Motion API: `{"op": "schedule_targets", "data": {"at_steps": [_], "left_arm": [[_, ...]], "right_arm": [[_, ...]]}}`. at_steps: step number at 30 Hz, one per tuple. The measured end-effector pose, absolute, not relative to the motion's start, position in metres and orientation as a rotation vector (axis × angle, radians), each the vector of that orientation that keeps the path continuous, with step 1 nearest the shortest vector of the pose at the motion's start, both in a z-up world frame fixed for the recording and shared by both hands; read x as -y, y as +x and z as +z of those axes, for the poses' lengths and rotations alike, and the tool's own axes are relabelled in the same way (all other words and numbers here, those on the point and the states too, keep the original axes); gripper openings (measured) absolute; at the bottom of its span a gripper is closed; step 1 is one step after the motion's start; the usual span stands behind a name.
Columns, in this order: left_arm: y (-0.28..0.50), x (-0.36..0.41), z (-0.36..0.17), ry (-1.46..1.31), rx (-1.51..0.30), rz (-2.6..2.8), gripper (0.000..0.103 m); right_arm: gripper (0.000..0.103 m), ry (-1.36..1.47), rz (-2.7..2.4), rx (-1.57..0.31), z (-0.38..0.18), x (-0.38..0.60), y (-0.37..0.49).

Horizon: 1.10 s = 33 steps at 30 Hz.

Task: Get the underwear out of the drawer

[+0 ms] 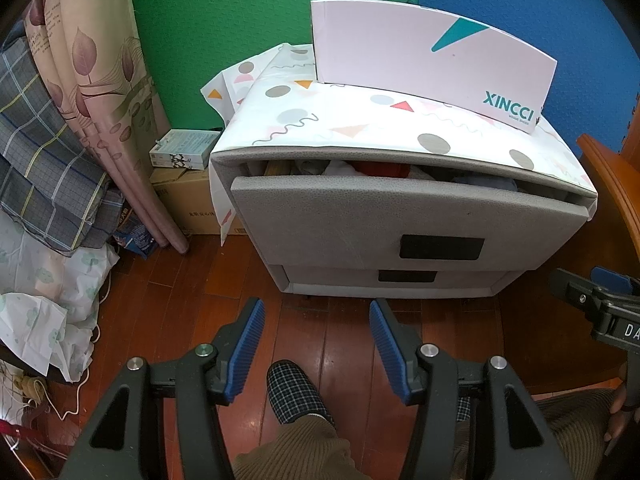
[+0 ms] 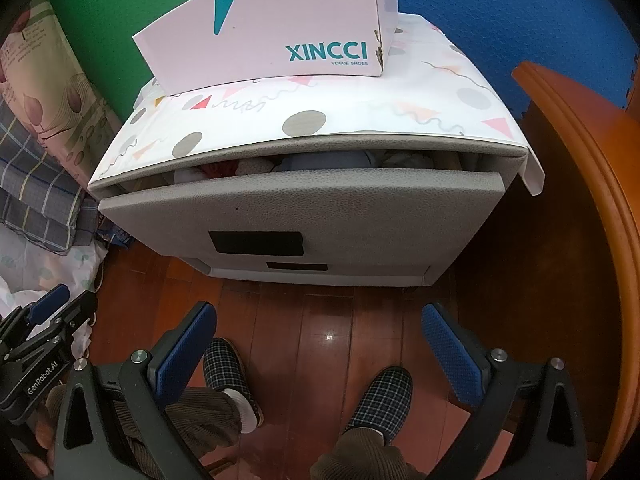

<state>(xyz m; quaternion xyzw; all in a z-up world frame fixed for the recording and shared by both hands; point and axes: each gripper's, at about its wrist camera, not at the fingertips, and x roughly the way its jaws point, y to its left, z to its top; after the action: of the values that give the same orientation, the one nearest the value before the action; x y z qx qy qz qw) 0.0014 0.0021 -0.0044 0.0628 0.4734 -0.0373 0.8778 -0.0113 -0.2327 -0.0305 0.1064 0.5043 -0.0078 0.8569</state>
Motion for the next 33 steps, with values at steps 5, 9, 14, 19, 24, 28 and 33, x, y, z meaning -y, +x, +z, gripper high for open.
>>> {"op": "schedule_targets", "data": {"at_steps": [5, 9, 14, 19, 24, 28, 33], "left_arm": [[0.0016, -0.0023, -0.0045, 0.131, -0.988, -0.076, 0.056], [0.0014, -0.0021, -0.0045, 0.13, -0.989, -0.078, 0.056], [0.0007, -0.0024, -0.004, 0.129, -0.988, -0.082, 0.056], [0.0008, -0.002, -0.0042, 0.13, -0.988, -0.079, 0.056], [0.0007, -0.0022, -0.0041, 0.13, -0.988, -0.081, 0.056], [0.0007, -0.0024, -0.004, 0.129, -0.989, -0.08, 0.056], [0.0003, -0.0024, -0.0042, 0.125, -0.99, -0.08, 0.056]], "right_arm": [[0.102, 0.225, -0.016, -1.061, -0.0305, 0.2332, -0.011], [0.102, 0.225, -0.016, -1.061, -0.0304, 0.2332, -0.0111], [0.102, 0.226, -0.016, -1.062, -0.0304, 0.2334, -0.0107], [0.102, 0.225, -0.016, -1.062, -0.0302, 0.2333, -0.0105], [0.102, 0.224, -0.017, -1.063, -0.0299, 0.2334, -0.0105], [0.102, 0.226, -0.016, -1.064, -0.0299, 0.2337, -0.0109], [0.102, 0.227, -0.016, -1.064, -0.0303, 0.2342, -0.0106]]}}
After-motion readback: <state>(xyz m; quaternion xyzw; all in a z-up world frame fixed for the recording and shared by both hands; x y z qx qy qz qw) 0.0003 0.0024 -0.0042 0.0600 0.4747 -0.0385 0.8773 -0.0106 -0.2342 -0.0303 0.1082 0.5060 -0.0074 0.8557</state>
